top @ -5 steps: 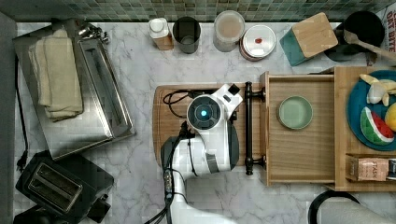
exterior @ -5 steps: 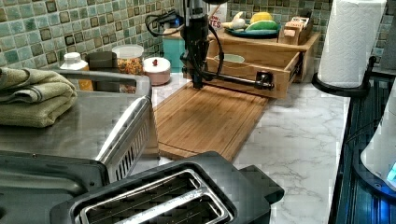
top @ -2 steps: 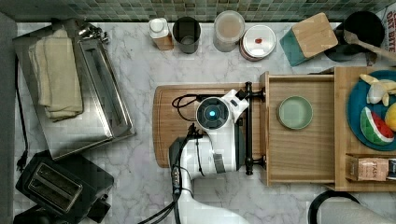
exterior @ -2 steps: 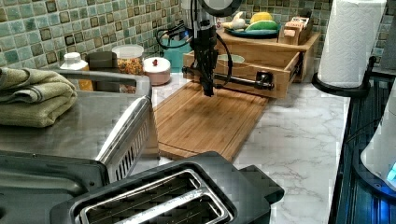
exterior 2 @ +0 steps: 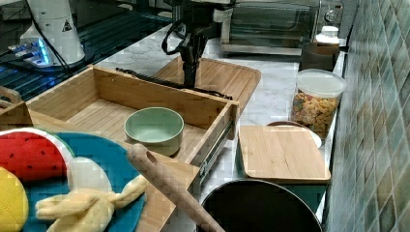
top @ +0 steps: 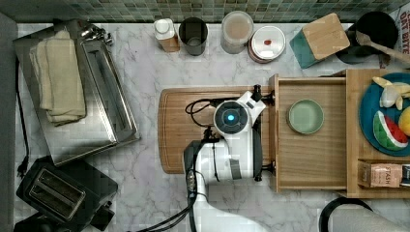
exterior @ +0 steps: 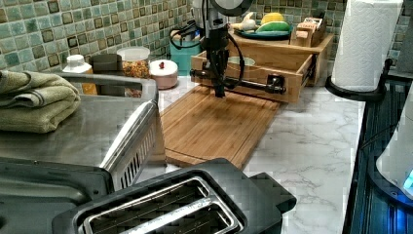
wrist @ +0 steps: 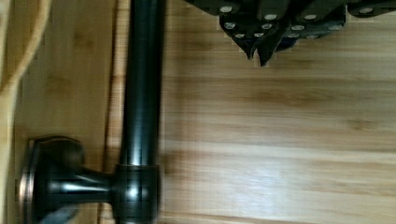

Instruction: Close the drawer.

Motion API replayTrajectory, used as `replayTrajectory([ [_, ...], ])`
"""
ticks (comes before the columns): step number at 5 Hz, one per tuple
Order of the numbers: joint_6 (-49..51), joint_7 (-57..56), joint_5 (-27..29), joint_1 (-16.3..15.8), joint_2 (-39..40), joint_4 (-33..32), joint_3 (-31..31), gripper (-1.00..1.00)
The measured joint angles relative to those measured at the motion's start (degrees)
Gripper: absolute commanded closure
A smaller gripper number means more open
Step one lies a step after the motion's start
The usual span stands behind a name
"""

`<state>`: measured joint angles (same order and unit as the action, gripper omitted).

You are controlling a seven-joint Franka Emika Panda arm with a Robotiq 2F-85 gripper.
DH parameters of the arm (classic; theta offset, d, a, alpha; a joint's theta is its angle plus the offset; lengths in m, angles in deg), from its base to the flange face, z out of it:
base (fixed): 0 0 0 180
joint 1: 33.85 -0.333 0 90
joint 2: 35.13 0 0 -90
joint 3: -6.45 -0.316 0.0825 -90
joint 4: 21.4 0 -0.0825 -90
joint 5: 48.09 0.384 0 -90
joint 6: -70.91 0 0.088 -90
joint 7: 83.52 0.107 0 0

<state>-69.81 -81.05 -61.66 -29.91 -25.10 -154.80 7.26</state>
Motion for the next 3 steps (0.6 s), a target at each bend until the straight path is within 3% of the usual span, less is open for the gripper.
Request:
replayTrajectory([
  [3, 0.03, -10.63, 4.32, 5.43, 0.48, 0.45, 3.88, 1.0],
])
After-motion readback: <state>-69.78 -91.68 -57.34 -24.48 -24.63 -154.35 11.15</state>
